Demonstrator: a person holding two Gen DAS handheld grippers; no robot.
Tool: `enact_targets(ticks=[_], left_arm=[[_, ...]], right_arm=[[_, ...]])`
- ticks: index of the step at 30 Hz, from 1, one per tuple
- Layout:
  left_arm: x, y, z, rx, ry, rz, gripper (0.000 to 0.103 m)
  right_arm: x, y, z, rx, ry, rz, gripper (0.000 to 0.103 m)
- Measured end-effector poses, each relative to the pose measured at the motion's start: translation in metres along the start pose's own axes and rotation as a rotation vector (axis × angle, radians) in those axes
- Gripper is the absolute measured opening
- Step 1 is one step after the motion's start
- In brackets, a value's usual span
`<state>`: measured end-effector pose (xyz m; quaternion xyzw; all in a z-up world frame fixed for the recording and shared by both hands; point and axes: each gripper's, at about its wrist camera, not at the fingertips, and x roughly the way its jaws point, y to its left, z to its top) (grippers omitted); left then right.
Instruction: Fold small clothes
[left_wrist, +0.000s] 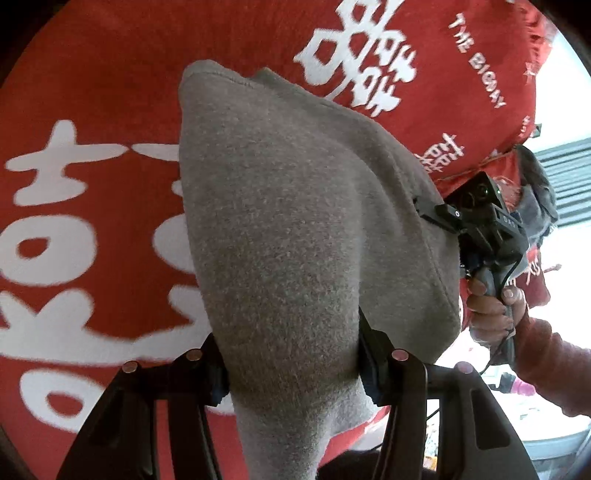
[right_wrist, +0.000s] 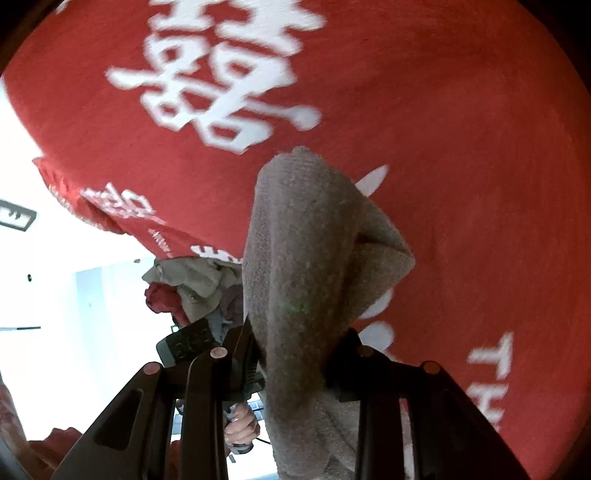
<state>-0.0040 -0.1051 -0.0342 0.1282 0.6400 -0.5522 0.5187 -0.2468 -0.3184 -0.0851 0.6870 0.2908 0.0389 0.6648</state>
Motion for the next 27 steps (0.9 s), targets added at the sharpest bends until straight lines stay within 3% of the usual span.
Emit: enact_targets(ticks=[7, 15, 18, 20, 23, 26, 27], left_arm=[[-0.056, 0.029, -0.048, -0.016, -0.018, 0.06, 0.055], [-0.055, 0.082, -0.079, -0.063, -0.025, 0.144, 0.056], [-0.036, 0.106, -0.088, -0.08, 0.004, 0.183, 0.057], [-0.03, 0.113, -0.091, -0.091, 0.005, 0.217, 0.066], [-0.04, 0.115, -0.098, -0.12, -0.034, 0.254, 0.074], [-0.054, 0.102, -0.103, -0.09, -0.068, 0.356, 0.077], [-0.06, 0.097, -0.104, -0.076, -0.084, 0.387, 0.086]], right_arm=[[0.048, 0.028, -0.051, -0.017, 0.019, 0.007, 0.033], [0.127, 0.02, -0.074, -0.027, 0.081, -0.022, 0.033], [0.149, 0.011, -0.074, -0.044, 0.107, -0.098, 0.034], [0.159, 0.003, -0.073, -0.063, 0.125, -0.183, 0.035], [0.152, 0.004, -0.072, -0.072, 0.09, -0.282, 0.043], [0.137, 0.017, -0.082, -0.109, 0.054, -0.364, 0.057], [0.131, 0.024, -0.087, -0.122, 0.043, -0.389, 0.06]])
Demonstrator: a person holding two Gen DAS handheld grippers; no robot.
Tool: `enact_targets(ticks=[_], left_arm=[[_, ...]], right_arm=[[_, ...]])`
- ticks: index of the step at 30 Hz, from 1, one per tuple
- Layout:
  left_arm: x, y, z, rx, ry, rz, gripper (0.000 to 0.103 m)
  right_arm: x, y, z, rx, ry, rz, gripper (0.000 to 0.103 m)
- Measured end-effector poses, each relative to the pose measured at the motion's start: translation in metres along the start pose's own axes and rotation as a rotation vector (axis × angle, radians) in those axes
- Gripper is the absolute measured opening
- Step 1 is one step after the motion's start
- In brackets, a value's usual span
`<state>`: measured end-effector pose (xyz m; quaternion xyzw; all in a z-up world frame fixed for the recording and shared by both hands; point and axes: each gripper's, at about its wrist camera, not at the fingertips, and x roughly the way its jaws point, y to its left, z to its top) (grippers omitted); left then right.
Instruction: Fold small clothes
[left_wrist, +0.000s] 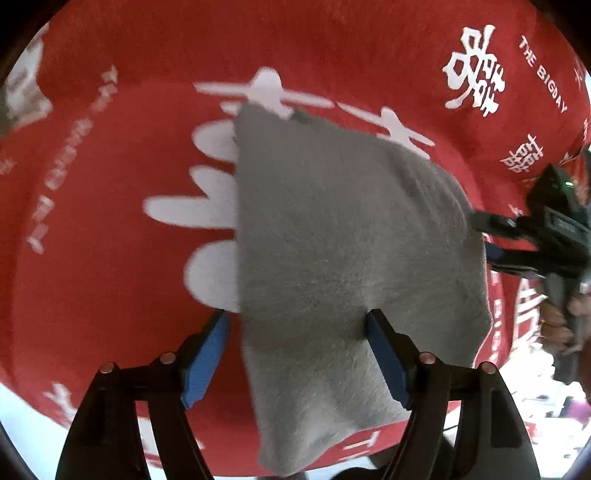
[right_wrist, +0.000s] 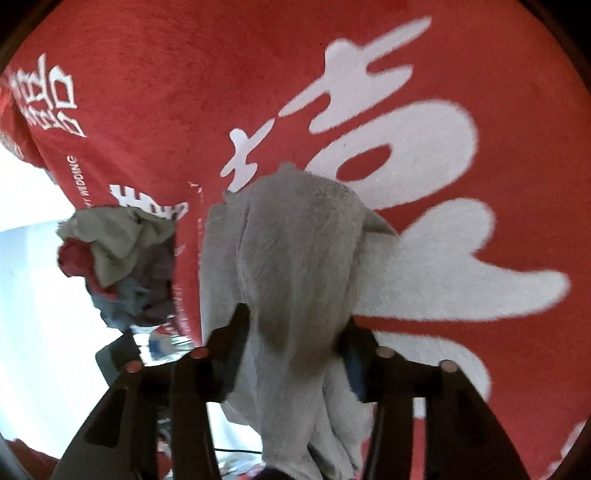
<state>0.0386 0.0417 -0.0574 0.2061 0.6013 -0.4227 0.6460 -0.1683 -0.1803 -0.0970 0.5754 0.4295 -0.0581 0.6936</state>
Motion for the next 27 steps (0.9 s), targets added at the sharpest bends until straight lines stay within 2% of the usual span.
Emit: enact_targets(ticks=[1, 5, 8, 9, 11, 12, 14, 16, 19, 22, 27], left_arm=[[-0.009, -0.002, 0.0, 0.008, -0.021, 0.033, 0.103], [-0.038, -0.003, -0.001, 0.009, -0.085, 0.113, 0.103], [-0.055, -0.002, 0.004, -0.03, -0.115, 0.111, 0.103], [-0.059, 0.001, 0.002, -0.038, -0.12, 0.1, 0.103], [-0.065, 0.004, 0.006, -0.076, -0.114, 0.041, 0.103], [-0.067, 0.004, 0.007, -0.088, -0.113, 0.006, 0.103], [-0.067, 0.004, 0.007, -0.096, -0.111, 0.013, 0.103], [-0.064, 0.001, 0.003, -0.07, -0.111, 0.084, 0.103], [-0.053, -0.005, -0.003, -0.033, -0.06, 0.15, 0.103], [-0.048, -0.013, -0.011, -0.006, -0.012, 0.195, 0.103], [-0.056, -0.021, -0.022, -0.006, 0.056, 0.22, 0.103]], right_arm=[[-0.008, 0.005, -0.007, -0.007, -0.01, -0.026, 0.06], [-0.029, 0.012, -0.047, 0.005, -0.034, -0.015, 0.06], [-0.02, 0.018, -0.069, 0.013, -0.004, -0.032, 0.06], [-0.014, 0.016, -0.074, 0.01, 0.009, -0.06, 0.057], [-0.004, 0.013, -0.079, 0.014, 0.019, -0.099, 0.031], [-0.002, 0.014, -0.08, 0.013, 0.001, -0.118, 0.015], [-0.003, 0.016, -0.081, -0.007, -0.029, -0.167, 0.014], [0.0, 0.006, -0.088, -0.025, -0.031, -0.259, 0.014], [0.003, -0.014, -0.095, 0.001, -0.02, -0.272, 0.014], [-0.001, -0.01, -0.099, -0.02, -0.027, -0.3, 0.014], [-0.011, 0.01, -0.108, -0.025, 0.01, -0.398, 0.014]])
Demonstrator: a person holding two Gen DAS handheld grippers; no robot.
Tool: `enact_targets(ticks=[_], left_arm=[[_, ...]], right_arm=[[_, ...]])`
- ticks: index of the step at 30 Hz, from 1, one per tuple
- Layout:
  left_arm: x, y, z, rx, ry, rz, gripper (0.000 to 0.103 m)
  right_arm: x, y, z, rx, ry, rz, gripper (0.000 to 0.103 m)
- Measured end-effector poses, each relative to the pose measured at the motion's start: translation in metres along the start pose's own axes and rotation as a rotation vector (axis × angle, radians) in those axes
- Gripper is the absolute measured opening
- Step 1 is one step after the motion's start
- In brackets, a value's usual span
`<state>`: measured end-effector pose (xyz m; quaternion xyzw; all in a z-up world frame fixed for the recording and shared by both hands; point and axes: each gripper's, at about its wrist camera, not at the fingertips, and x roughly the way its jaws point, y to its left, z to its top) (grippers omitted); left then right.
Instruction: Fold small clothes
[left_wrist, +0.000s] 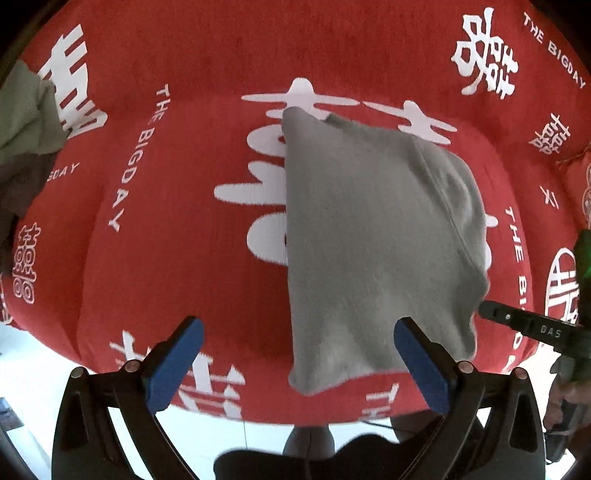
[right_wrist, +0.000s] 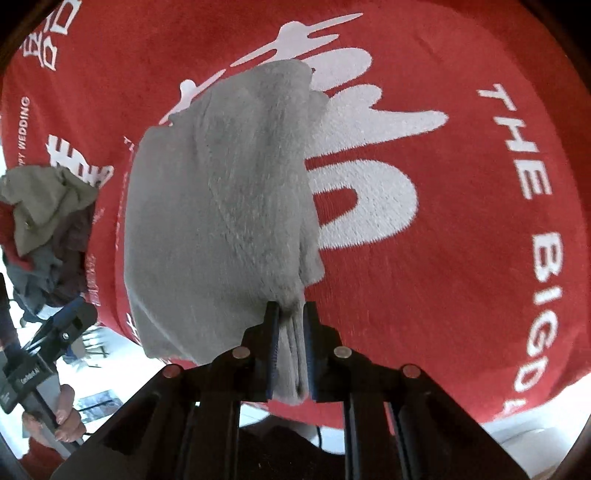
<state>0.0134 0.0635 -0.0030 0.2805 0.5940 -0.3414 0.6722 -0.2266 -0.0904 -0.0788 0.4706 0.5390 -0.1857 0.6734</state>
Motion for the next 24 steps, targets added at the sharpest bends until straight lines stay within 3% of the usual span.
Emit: enact_targets(ticks=[6, 8, 10, 15, 17, 20, 21, 22, 24], left_arm=[[-0.032, -0.003, -0.004, 0.013, 0.019, 0.032, 0.103], [-0.042, -0.004, -0.004, 0.013, 0.029, 0.03, 0.103], [-0.051, -0.003, -0.004, 0.01, 0.036, 0.033, 0.103], [-0.077, -0.004, -0.003, 0.01, 0.034, 0.035, 0.103], [-0.091, -0.005, -0.003, 0.011, 0.015, 0.028, 0.103], [-0.113, -0.009, -0.001, 0.023, -0.035, 0.055, 0.103], [-0.12, -0.01, -0.001, 0.031, -0.055, 0.071, 0.103], [-0.125, -0.012, 0.0, 0.037, -0.068, 0.08, 0.103], [-0.133, -0.014, 0.003, 0.042, -0.083, 0.08, 0.103]], right_arm=[[-0.042, 0.024, -0.012, 0.001, -0.009, -0.048, 0.019], [-0.059, 0.04, -0.015, -0.015, -0.014, -0.063, 0.032], [-0.075, 0.053, -0.018, -0.034, -0.028, -0.081, 0.061], [-0.106, 0.097, -0.021, -0.111, -0.058, -0.143, 0.079], [-0.118, 0.112, -0.024, -0.145, -0.08, -0.16, 0.08], [-0.134, 0.129, -0.024, -0.171, -0.138, -0.164, 0.089], [-0.141, 0.133, -0.024, -0.182, -0.162, -0.159, 0.099], [-0.143, 0.137, -0.022, -0.189, -0.165, -0.161, 0.103], [-0.148, 0.143, -0.022, -0.202, -0.166, -0.176, 0.103]])
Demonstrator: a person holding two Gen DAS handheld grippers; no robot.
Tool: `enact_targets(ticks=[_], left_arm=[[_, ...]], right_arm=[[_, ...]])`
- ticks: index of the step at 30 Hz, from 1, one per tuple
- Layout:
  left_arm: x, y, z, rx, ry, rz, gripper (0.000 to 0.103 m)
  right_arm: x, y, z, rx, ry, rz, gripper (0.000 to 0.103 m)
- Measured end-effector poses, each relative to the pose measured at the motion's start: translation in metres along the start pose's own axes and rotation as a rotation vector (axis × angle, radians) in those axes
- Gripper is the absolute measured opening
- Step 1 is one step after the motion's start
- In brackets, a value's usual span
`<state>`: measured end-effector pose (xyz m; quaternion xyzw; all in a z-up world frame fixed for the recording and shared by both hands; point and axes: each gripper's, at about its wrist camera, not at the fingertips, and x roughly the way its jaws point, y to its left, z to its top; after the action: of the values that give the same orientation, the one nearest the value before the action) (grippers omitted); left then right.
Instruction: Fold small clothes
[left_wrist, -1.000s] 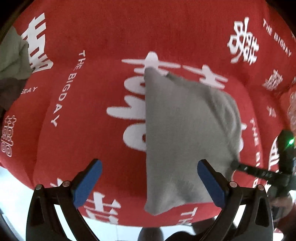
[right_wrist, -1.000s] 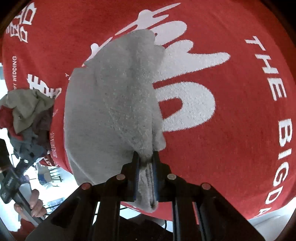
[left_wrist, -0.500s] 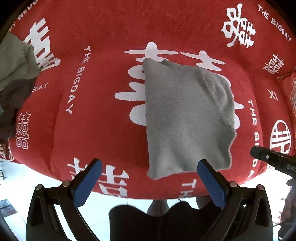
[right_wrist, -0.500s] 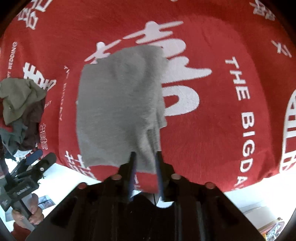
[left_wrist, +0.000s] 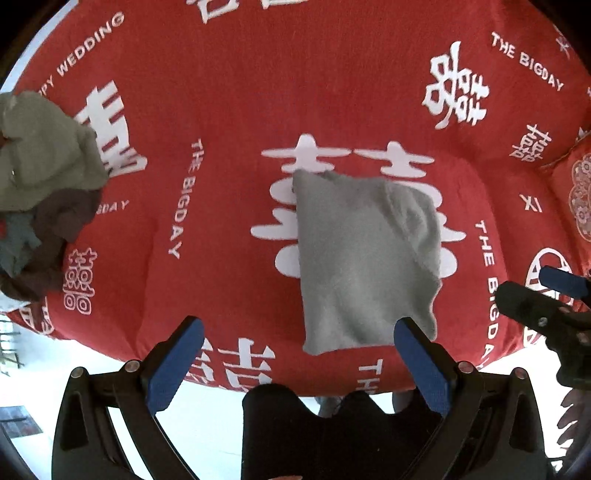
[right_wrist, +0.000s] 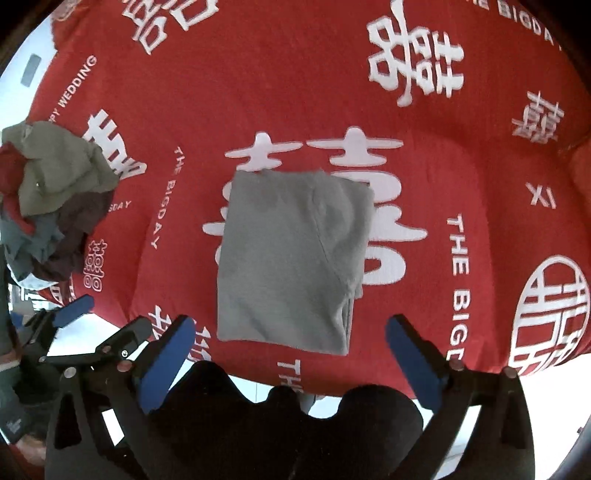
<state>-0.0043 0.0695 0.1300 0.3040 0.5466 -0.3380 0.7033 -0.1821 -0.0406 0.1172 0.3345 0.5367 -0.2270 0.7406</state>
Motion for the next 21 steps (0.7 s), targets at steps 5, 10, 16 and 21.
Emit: enact_targets(ticks=[5, 10, 16, 21], left_arm=[[-0.007, 0.001, 0.006, -0.037, 0.033, -0.014, 0.103], [-0.013, 0.0, 0.003, -0.073, 0.035, 0.006, 0.103], [-0.014, -0.003, -0.006, -0.085, 0.049, 0.023, 0.103], [-0.016, 0.002, -0.007, -0.1, 0.044, 0.027, 0.103]], right_arm=[[-0.001, 0.006, 0.003, -0.018, 0.065, -0.047, 0.103], [-0.001, -0.003, 0.002, 0.054, 0.105, -0.07, 0.103], [-0.003, -0.009, 0.004, 0.092, 0.11, -0.085, 0.103], [-0.004, -0.01, 0.003, 0.105, 0.104, -0.089, 0.103]])
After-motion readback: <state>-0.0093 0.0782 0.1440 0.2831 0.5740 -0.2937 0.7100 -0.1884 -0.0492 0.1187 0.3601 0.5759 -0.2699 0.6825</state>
